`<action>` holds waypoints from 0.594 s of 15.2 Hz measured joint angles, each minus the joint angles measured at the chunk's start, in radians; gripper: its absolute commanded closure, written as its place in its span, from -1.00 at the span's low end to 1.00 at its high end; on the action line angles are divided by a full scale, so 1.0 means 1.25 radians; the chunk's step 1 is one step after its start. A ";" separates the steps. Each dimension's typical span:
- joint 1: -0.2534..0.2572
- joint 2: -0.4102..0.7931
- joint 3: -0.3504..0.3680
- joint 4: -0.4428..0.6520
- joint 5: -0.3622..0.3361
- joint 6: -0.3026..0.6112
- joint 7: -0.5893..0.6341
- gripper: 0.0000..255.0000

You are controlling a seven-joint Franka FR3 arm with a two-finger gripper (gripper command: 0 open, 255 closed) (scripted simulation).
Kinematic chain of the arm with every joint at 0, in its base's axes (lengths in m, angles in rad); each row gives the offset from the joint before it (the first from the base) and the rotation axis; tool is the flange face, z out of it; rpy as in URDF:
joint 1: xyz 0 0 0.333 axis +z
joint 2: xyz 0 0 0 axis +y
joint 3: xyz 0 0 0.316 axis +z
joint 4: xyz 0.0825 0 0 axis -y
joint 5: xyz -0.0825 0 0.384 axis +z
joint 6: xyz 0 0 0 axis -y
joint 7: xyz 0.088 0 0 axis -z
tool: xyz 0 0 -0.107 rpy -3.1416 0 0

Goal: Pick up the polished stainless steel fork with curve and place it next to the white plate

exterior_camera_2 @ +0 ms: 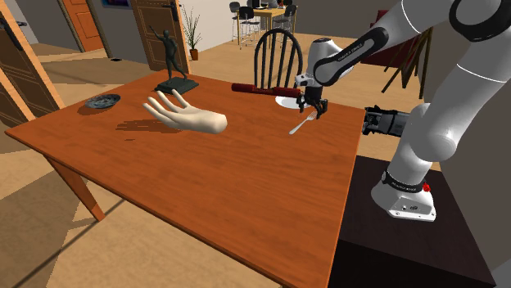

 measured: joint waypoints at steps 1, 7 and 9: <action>0.000 0.000 0.000 0.000 0.000 0.000 0.000 -1.00; -0.003 -0.062 0.012 0.042 -0.012 -0.101 0.008 -1.00; -0.002 -0.068 0.016 0.047 -0.013 -0.112 0.012 -1.00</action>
